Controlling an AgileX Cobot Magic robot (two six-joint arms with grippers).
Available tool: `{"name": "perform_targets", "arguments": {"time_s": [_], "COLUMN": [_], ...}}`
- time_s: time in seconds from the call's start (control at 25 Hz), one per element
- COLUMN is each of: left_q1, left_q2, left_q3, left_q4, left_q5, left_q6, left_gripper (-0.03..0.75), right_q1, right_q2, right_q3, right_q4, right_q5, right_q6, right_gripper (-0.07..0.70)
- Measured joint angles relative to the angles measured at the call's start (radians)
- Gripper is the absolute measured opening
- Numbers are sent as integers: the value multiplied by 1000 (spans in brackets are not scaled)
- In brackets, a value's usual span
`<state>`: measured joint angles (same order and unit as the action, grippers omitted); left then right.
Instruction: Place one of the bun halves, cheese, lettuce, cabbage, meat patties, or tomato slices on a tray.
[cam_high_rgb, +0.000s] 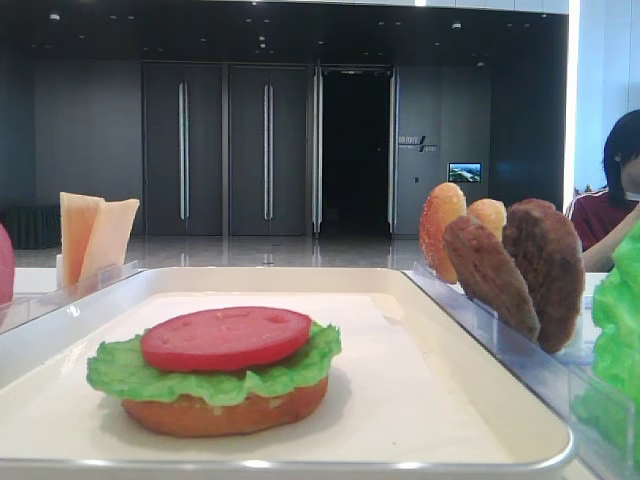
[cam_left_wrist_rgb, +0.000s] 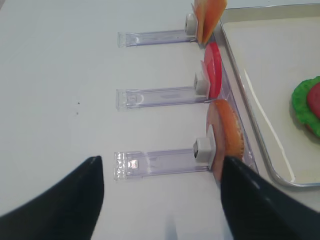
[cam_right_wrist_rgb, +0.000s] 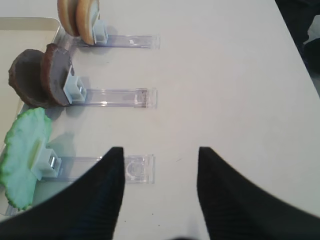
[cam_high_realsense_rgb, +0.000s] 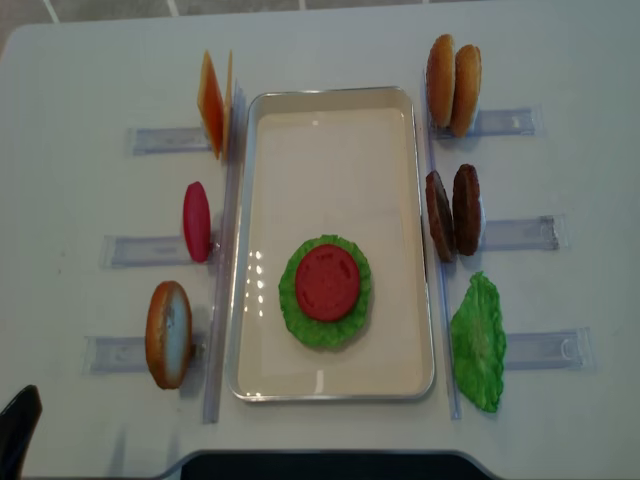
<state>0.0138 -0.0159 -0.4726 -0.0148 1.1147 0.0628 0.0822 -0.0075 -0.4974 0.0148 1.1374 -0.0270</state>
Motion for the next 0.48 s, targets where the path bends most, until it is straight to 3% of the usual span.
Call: {"name": "perform_targets", "arguments": {"time_s": [0.48], "left_q1": [0], "left_q2": [0], "left_q3": [0], "left_q4": [0], "left_q5": [0], "left_q6": [-16], "left_gripper": [525], "right_q1": [0], "right_q2": [0], "right_q3": [0], "right_q4": [1], "right_q5": [0], "right_q6": [0], "right_gripper": [353]}}
